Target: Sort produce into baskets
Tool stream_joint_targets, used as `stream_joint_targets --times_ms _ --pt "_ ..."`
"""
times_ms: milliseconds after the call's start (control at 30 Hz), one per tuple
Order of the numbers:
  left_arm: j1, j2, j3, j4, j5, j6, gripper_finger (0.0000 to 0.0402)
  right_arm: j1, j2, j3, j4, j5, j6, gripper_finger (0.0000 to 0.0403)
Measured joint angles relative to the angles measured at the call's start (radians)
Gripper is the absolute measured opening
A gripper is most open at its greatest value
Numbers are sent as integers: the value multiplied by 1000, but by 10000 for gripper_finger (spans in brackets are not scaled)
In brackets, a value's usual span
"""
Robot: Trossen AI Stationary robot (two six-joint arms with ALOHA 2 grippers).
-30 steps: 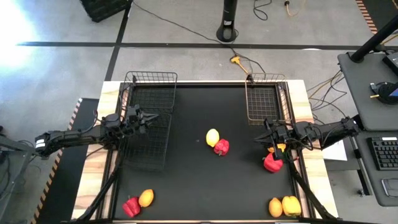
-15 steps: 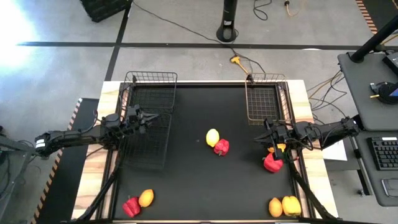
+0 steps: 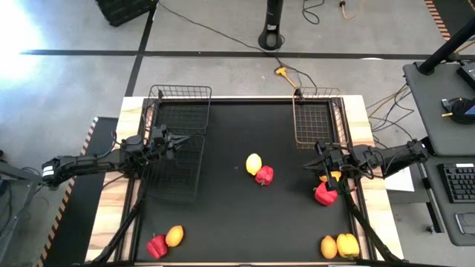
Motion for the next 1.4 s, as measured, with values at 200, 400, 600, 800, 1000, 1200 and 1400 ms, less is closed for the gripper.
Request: stream_joint_targets --times_ms 200,400,600,800,1000,1200,1400 --pt "0 0 0 0 0 0 0 0 0 0 0 0 0 13" --pt "0 0 0 0 0 0 0 0 0 0 0 0 0 13" --pt "0 0 0 13 -11 27 0 0 0 0 0 0 0 13" --pt "1 4 0 297 -125 -102 0 0 0 0 0 0 0 13" --pt "2 4 0 433 -267 -13 0 0 0 0 0 0 0 13" --pt "0 46 71 402 -81 -49 0 0 0 0 0 0 0 13" --pt "-6 178 284 403 378 -22 0 0 0 0 0 0 0 13"
